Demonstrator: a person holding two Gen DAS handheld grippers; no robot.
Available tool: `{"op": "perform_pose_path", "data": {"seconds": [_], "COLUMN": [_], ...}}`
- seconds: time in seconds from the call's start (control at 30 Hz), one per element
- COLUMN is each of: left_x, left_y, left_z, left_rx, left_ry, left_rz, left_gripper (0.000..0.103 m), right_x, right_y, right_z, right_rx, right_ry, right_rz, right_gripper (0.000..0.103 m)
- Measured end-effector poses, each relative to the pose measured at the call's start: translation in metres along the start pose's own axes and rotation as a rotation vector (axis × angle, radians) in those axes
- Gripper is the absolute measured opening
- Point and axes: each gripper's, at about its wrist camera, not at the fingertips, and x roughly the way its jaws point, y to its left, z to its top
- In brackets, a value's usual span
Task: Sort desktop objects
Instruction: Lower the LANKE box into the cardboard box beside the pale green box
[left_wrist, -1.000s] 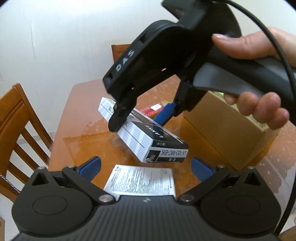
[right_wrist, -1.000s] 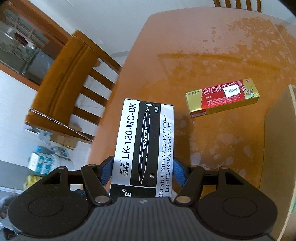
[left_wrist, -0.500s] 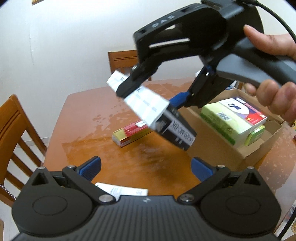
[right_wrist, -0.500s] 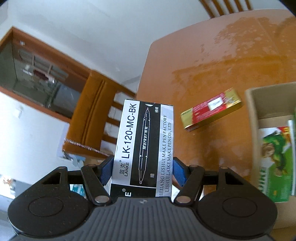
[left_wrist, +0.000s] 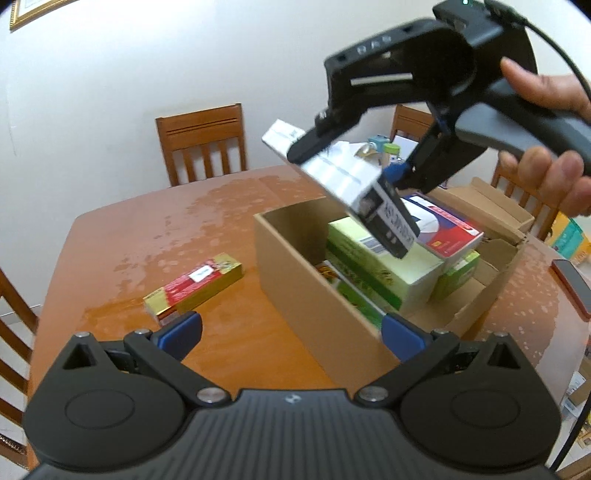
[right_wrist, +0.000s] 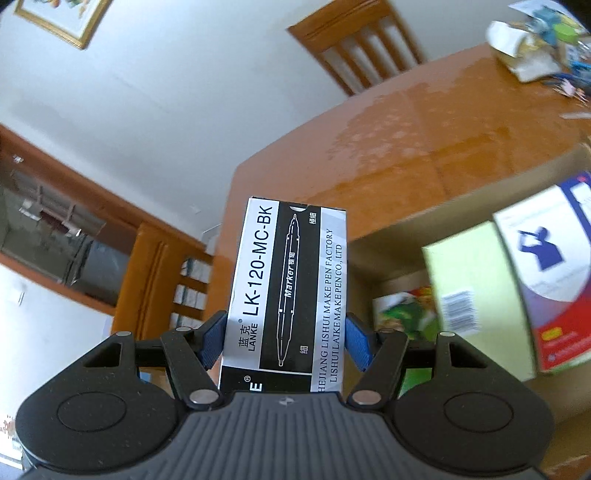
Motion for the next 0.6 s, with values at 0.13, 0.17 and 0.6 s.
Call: {"op": "perform_pose_path", "data": {"seconds": [0.13, 0.17, 0.6], "left_x": [-0.004, -0.005, -0.005], "left_y": [-0.004, -0.004, -0.001], "left_z": [0.001, 0.001, -0.002], "left_rx": [0.004, 0.003, -0.023], "left_ry": [0.007, 0.009, 0.023], "left_rz": [-0.006, -0.005, -0.002], "left_gripper": [0.103, 0.103, 0.103], "right_x": [0.01, 0.014, 0.045], "right_y": [-0.017, -0.022, -0.034], "right_z": [-0.004, -0.006, -0.015], "right_rx": [0.025, 0.031, -0.004], "right_ry": [0.018, 0.027, 0.101], "right_rz": [-0.036, -0.039, -0.15], "right_gripper": [0.071, 0.071, 0.071]}}
